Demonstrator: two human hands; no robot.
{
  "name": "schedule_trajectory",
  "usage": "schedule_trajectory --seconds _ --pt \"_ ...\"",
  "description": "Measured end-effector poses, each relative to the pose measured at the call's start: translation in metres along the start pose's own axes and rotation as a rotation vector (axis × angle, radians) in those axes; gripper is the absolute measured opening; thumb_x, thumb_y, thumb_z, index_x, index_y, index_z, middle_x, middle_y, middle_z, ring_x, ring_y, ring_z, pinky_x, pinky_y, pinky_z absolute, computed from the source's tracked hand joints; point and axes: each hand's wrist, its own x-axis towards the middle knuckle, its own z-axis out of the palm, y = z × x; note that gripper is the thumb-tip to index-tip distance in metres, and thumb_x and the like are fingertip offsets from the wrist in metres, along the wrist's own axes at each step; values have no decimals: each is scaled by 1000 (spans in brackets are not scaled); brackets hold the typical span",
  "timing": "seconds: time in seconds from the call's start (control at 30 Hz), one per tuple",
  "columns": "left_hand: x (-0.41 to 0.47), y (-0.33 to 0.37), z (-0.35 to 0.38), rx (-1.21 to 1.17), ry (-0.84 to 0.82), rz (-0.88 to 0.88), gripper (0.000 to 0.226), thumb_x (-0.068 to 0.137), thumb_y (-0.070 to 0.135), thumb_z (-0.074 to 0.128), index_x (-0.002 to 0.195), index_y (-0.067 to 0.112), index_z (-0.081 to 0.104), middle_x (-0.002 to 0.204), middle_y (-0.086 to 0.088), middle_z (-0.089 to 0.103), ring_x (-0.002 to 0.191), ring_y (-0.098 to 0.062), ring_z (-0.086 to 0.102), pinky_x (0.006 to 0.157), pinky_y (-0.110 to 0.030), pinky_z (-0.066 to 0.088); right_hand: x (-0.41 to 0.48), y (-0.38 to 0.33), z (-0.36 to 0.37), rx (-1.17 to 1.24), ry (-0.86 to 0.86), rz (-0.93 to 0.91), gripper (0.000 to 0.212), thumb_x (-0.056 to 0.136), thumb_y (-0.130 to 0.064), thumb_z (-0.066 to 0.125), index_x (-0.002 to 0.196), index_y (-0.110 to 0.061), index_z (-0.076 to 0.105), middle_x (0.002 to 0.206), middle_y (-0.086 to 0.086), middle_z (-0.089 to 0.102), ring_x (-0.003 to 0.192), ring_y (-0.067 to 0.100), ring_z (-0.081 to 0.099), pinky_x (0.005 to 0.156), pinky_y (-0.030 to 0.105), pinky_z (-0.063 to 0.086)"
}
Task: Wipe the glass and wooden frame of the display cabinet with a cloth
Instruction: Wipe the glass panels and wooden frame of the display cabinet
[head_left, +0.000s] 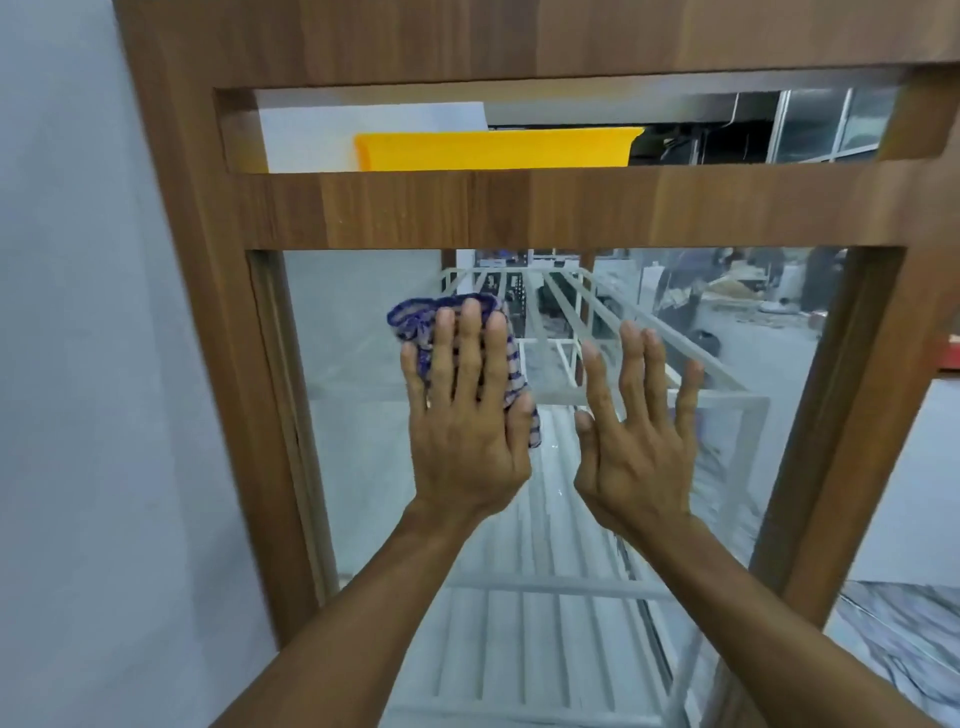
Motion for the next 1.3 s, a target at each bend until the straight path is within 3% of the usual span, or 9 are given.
schedule_trajectory --seconds 0.17,0.3,0.5,0.67,0.77,0.87,1.07,1.23,1.3 --pt "-38 17 7 18 -111 222 61 108 36 35 161 11 19 168 -12 21 160 -27 8 129 -52 6 -8 43 -14 -49 -5 13 58 105 -31 31 159 -13 22 167 15 9 157 29 4 125 60 4" --pt "0 56 18 6 -21 89 61 107 32 38 160 6 23 167 -13 20 158 -29 9 128 -55 5 -10 61 -21 -49 -39 -30 57 105 -31 32 159 -13 24 167 15 11 157 28 5 126 55 3" --pt "-9 86 31 -27 -77 208 59 108 31 36 160 8 23 168 -13 21 160 -27 8 128 -54 7 -13 89 -40 -36 -31 0 53 107 -30 38 157 -13 33 166 16 16 157 28 4 126 56 6" --pt "13 127 43 -34 1 103 61 106 30 39 160 6 23 167 -14 19 158 -28 12 128 -57 6 -21 106 -51 -24 29 12 57 98 -10 55 152 1 38 163 19 20 157 26 0 127 51 7" --pt "8 150 52 -73 -46 205 59 107 31 38 160 8 25 168 -13 20 158 -28 11 128 -55 7 -28 118 -53 -57 79 74 57 103 -18 41 155 0 27 163 19 21 157 27 5 126 55 10" --pt "-15 141 53 -26 -81 282 60 107 32 39 161 10 23 168 -12 22 160 -27 9 129 -53 7 -35 138 -60 -37 49 12 67 98 -12 48 158 -2 19 166 15 17 157 28 9 127 52 13" --pt "19 183 62 -32 -3 118 60 106 32 41 159 7 27 167 -14 20 157 -28 13 128 -55 7 -47 161 -64 125 48 55 59 104 -23 34 155 2 21 165 19 16 156 34 13 121 61 26" --pt "-20 178 68 -19 -114 383 62 108 34 36 163 12 19 172 -9 11 160 -27 11 129 -52 7 -49 163 -63 222 56 33 55 104 -17 30 155 2 22 165 18 15 156 35 13 122 61 24" --pt "-28 168 64 22 -111 368 66 106 34 40 164 13 16 173 -8 10 160 -26 11 129 -51 7 -50 162 -63 222 55 50 55 103 -15 32 154 3 25 165 18 16 156 35 13 122 61 24"
